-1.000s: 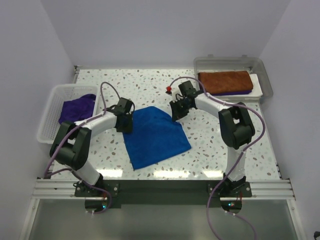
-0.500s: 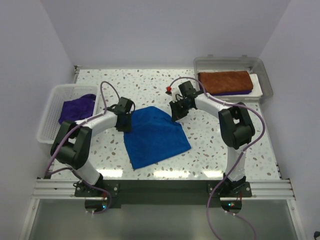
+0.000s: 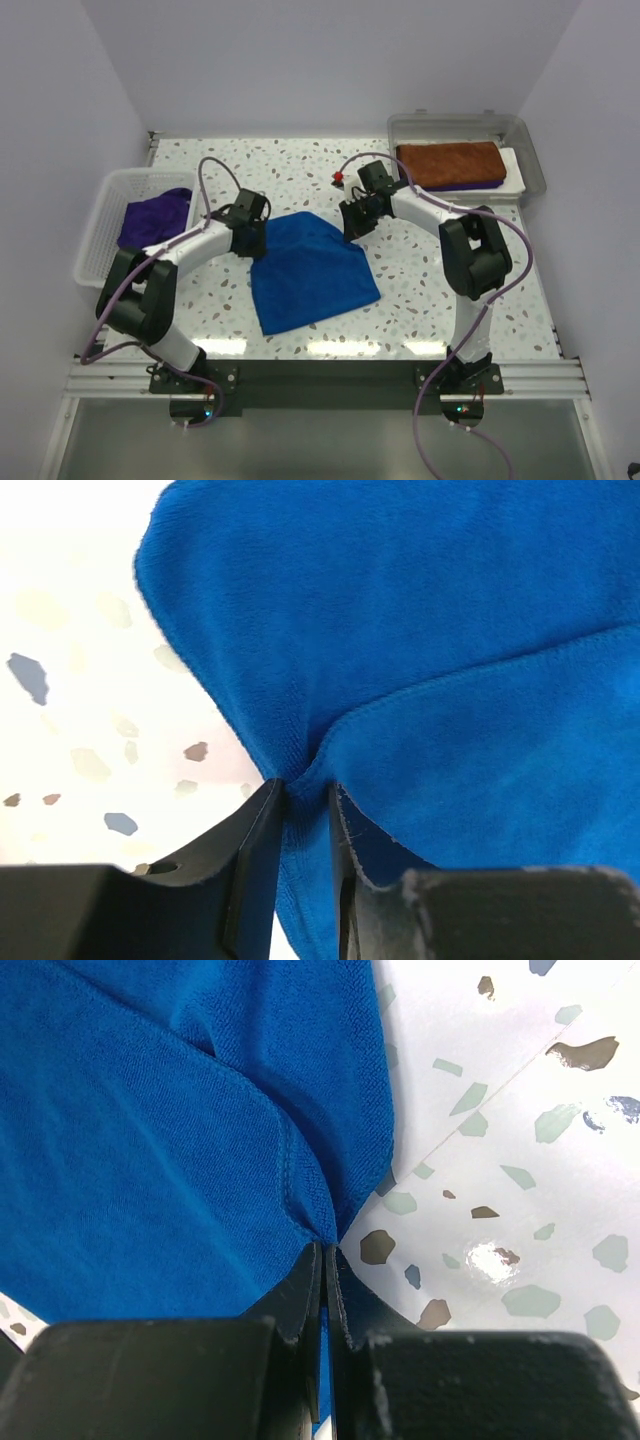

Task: Fold and stack the towels
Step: Flatten out the crumpled towel

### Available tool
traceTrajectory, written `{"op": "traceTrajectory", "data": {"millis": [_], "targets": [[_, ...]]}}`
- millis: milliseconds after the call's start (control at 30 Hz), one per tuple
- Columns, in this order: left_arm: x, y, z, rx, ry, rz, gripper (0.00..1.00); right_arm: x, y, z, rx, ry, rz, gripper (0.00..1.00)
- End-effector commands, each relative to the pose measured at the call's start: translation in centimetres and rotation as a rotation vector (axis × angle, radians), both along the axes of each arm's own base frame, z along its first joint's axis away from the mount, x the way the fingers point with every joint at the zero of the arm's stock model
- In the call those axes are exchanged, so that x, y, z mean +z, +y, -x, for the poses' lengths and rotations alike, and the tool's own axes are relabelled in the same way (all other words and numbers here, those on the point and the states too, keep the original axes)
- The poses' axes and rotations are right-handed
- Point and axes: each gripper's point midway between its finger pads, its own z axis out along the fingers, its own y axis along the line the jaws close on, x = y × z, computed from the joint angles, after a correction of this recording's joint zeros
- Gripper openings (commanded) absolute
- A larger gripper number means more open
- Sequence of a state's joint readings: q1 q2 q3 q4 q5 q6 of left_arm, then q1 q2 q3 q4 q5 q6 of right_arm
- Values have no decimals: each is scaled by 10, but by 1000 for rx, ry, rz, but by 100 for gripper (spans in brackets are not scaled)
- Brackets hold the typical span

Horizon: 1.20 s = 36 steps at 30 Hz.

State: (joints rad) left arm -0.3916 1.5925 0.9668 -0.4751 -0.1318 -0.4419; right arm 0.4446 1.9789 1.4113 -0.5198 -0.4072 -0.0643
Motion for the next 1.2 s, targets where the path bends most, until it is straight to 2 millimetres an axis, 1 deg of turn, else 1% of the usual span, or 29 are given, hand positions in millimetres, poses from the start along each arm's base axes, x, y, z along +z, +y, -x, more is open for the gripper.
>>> {"op": "traceTrajectory", "data": {"millis": [0,133,267,333,367,533,733,833,900,1000,1033,1100,1133,1167], "targets": [[-6,-16,-1,-32,-7,21,31,25,5,-6,-4,-52,-41,1],[-5,-21,-1,-40,-11,-23,33,24,3,-4,-5,-47,-37,1],[6,-24,-4,-32,-45,-89,36,24,3,-3,-4,-49,-34,1],[9,-25,-1,-33,-48,-116,37,24,2,-3,-5,-49,-34,1],[11,-22,-2,-24,-57,-135,38,23,2,-3,-5,-48,-34,1],[12,-20,2,-17,-59,-176,39,23,2,-2,-7,-47,-34,2],[1,-30,7,-55,-42,-163,38,22,2,-1,-10,-41,-37,2],[4,-37,6,-72,-59,-151,37,21,2,0,-10,-40,-37,2],[5,-39,6,-76,-65,-141,35,22,2,-1,-10,-42,-38,2],[7,-37,2,-65,-82,-155,25,21,3,0,-9,-39,-37,2],[7,-37,0,-60,-85,-161,17,20,2,0,-10,-38,-36,2],[7,-33,-2,-55,-88,-185,9,21,1,-1,-13,-42,-32,2],[6,-32,-3,-53,-87,-193,0,22,1,-2,-14,-46,-31,2],[7,-29,-4,-51,-87,-206,0,23,0,-1,-15,-48,-28,2]]}}
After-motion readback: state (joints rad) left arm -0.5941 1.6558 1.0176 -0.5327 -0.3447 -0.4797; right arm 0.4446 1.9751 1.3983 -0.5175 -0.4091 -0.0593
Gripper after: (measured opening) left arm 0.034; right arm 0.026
